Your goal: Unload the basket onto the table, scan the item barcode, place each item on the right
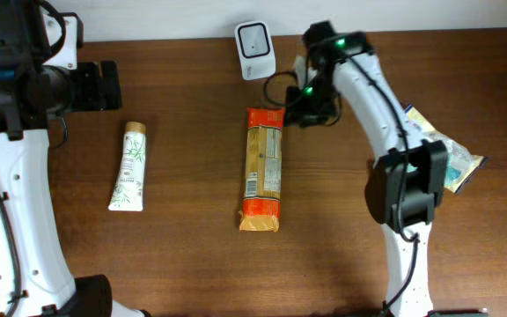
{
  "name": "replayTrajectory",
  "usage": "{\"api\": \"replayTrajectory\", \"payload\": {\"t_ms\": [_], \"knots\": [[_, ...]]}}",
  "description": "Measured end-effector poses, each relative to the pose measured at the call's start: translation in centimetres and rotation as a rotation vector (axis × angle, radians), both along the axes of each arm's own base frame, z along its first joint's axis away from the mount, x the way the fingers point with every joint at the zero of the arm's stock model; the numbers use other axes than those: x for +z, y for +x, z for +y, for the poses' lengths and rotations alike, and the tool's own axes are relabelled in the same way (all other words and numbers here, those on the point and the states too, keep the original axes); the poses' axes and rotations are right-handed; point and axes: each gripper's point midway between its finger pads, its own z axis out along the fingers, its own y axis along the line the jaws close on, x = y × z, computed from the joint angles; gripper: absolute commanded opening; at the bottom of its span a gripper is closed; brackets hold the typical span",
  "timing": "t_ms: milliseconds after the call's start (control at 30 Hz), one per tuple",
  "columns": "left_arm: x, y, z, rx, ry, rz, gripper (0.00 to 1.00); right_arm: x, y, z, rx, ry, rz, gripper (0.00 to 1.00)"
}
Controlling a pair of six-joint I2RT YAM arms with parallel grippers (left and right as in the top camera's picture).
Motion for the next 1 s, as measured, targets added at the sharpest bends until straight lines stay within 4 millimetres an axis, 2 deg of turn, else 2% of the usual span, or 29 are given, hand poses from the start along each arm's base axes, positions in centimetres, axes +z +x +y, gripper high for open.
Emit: {"api": "replayTrajectory", "payload": {"t_ms": [100,167,267,400,500,567,633,833,900,1000], "knots": [[0.0,0.0,0.0,0.000,0.000,0.000,0.99,0.5,-0.4,-1.2,0.028,-0.008,0.004,0.50],[0.0,0.0,0.0,0.000,0.000,0.000,0.99,0.2,-0.2,-1.2,0.093,-0.011,-0.026,0.50],[0.0,0.0,0.0,0.000,0.000,0.000,0.99,0.1,0.0,1.2,0.233,-0.012,-0.109,0.54],[0.0,0.0,0.0,0.000,0.000,0.000,0.99,-0.6,-1.6,6.3,0.395,-0.040,-0.162,0.55],[0.0,0.0,0.0,0.000,0.000,0.000,0.99,-2.4,-3.2,8.5,0.396,-0.095,-0.113,0.65],[0.0,0.0,0.0,0.000,0.000,0.000,0.99,-3.8,-3.8,8.1,0.307,-0.142,-0.042,0.67],[0.0,0.0,0.0,0.000,0.000,0.000,0.99,-4.6,-3.7,6.9,0.213,-0.164,0.013,0.67],[0.0,0.0,0.0,0.000,0.000,0.000,0.99,-4.2,-1.8,2.3,0.066,-0.058,0.094,0.69],[0.0,0.0,0.0,0.000,0.000,0.000,0.99,-4.8,-2.2,1.8,0.067,-0.006,0.128,0.68],[0.0,0.0,0.0,0.000,0.000,0.000,0.99,-6.6,-3.6,2.3,0.091,0.042,0.180,0.68]]}}
